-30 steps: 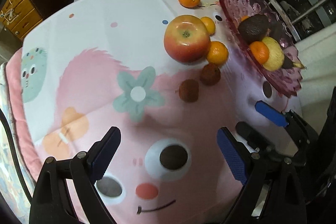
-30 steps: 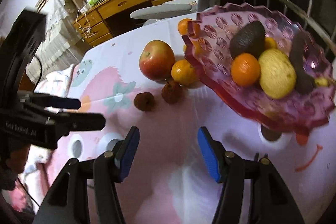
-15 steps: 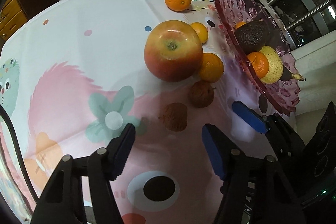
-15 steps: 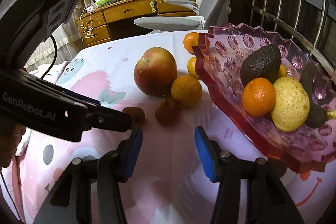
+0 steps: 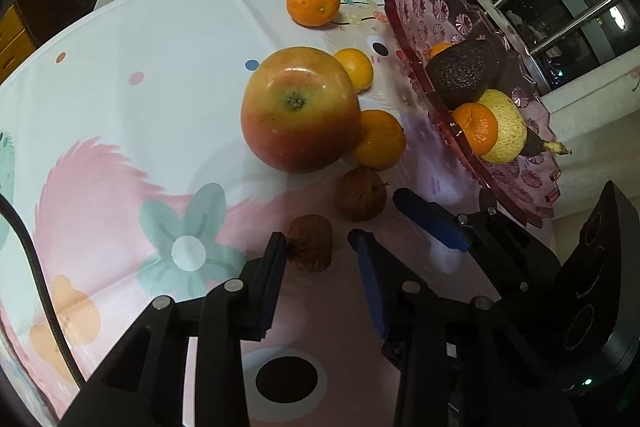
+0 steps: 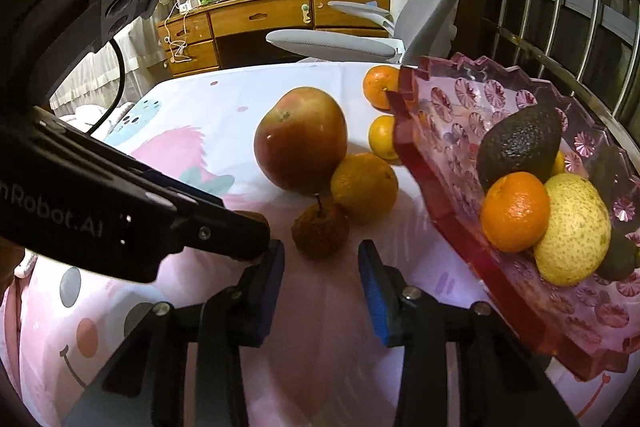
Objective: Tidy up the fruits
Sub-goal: 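Grasp a brown lychee with the right gripper while the left grasps another lychee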
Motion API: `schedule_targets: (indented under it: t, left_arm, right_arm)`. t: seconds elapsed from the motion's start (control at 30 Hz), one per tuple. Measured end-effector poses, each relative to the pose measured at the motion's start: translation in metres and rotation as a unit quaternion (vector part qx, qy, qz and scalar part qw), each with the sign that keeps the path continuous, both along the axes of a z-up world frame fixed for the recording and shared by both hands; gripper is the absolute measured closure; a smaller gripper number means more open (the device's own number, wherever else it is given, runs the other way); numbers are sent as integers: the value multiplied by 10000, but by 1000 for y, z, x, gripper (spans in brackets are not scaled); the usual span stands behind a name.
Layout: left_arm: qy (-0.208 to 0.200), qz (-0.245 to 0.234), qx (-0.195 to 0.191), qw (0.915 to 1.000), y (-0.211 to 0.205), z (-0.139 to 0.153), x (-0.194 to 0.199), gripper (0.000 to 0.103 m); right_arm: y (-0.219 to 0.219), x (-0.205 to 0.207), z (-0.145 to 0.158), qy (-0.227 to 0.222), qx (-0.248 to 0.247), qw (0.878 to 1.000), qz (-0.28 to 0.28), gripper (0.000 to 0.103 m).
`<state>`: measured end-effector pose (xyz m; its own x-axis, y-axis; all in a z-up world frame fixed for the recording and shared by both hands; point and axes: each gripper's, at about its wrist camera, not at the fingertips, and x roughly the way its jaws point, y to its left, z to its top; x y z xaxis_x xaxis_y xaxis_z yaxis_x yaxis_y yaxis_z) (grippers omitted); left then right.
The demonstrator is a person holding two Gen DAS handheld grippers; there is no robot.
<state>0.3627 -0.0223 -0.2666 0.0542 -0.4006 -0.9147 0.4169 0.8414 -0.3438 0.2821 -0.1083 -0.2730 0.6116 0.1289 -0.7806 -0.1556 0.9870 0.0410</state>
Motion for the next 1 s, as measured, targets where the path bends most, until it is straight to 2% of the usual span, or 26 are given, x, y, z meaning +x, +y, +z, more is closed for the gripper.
schedule_targets:
  t: [0.27, 0.77, 0.9, 1.0]
  left_arm:
    - [23, 79, -26, 10000, 11, -4, 4, 82]
    - [89, 270, -127, 9995, 15, -5, 8, 84]
    - [-6, 344, -112, 9993, 18, 5, 9, 84]
    - [-140, 380, -120, 9991, 19, 19, 9, 84]
  right_arm:
    - [7, 7, -3, -47, -91, 9999, 93, 68]
    - [2, 10, -2, 91, 135, 9998, 133, 73]
    - [0, 7, 3, 104, 294, 9992, 256, 73]
    - [2, 3, 9, 49, 238, 9988, 417, 73]
